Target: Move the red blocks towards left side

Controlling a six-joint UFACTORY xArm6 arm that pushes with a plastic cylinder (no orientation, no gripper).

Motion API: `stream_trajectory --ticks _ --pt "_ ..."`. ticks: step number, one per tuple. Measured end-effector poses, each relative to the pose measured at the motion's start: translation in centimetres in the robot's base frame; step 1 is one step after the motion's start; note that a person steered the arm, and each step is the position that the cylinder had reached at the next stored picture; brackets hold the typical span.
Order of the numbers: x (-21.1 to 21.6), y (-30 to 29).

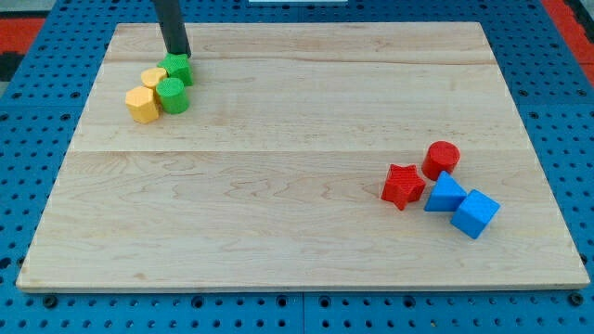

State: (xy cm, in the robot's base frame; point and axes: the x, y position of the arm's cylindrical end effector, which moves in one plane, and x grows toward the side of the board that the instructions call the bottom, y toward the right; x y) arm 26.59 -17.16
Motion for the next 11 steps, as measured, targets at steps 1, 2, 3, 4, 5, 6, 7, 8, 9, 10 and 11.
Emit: stream_trajectory --ticks 1,2,3,4,5,6,7,8,9,10,11 --pt "1.1 0.0" --pt "1.4 0.0" --pt "1.3 1.6" --pt "1.0 9.7" --pt "4.6 21.1" --pt "8.4 31.3" --pt "12.1 38.6" --pt "16.8 38.7" --pt "17.4 38.8" --pt "17.8 39.1" --pt "19.0 35.4"
